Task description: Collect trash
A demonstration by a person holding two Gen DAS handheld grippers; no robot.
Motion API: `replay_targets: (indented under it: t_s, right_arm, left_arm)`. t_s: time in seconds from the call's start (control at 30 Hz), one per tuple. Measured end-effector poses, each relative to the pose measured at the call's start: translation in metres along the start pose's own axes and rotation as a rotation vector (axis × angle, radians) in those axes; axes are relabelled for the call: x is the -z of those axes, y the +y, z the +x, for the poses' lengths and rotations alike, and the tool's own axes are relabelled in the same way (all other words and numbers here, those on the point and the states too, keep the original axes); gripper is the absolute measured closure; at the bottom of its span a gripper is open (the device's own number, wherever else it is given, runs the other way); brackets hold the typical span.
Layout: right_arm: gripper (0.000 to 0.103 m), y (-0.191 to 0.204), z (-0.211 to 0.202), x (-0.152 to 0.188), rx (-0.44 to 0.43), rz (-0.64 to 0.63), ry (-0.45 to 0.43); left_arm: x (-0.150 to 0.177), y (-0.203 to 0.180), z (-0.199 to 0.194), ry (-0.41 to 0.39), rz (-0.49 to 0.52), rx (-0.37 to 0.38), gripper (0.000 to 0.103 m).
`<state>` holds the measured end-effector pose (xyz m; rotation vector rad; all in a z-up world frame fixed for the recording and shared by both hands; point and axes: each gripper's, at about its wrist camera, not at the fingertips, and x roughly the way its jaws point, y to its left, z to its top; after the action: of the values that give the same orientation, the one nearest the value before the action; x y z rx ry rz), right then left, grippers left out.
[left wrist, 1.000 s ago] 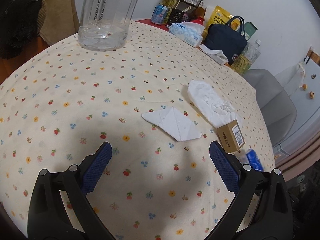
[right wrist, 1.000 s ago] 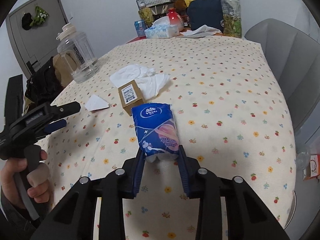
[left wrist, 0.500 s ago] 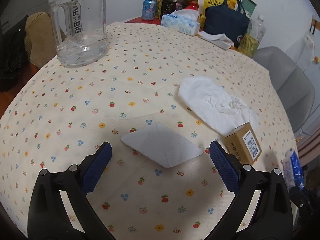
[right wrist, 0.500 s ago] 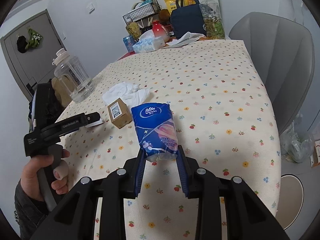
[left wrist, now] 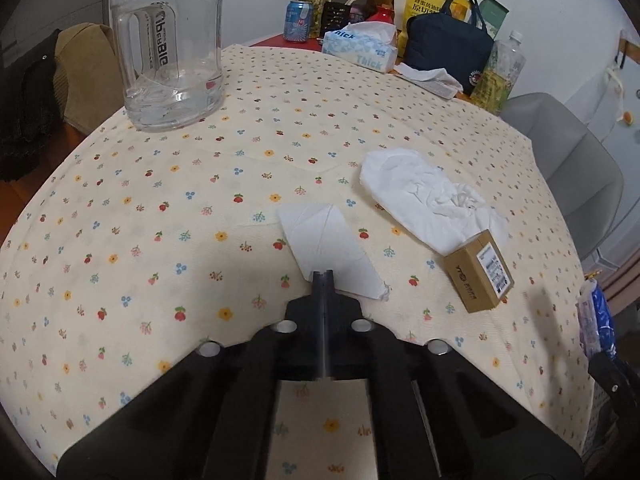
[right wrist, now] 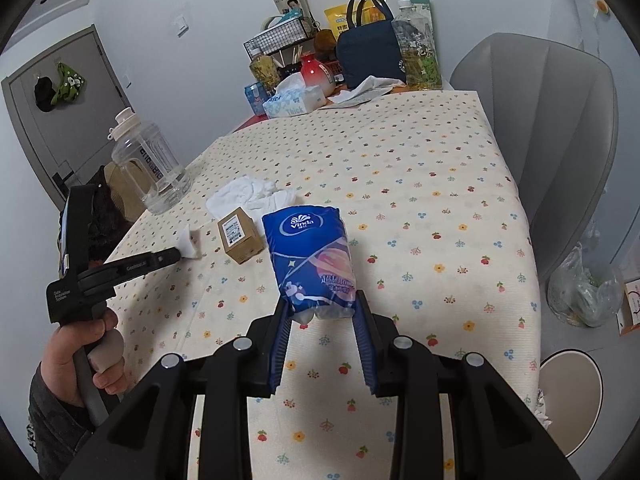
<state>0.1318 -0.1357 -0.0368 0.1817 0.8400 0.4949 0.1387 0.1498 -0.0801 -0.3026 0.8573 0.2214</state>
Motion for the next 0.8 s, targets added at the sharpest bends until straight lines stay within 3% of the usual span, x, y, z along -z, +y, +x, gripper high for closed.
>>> replay_targets:
  t_s: [0.6,0.73,0.8]
  right_arm:
    - [0.072,-0.01,-0.011,0.0,0.015,0.015,-0.022]
    - [0.072,-0.017,-0.013,0.0,0.018,0.028,-0.027]
    - [0.072,-0.019,-0.013,0.001,0.018,0.032,-0.026]
  left_arm:
    - [0.011,-0.017,-0.058,-0.111,0.024,0.218,0.102]
    - [0.009,-0.017,-0.064,-0.132,0.043,0.198,0.102]
    - [0.004,-0.014,-0.058,-0.12,0.059,0.151,0.089]
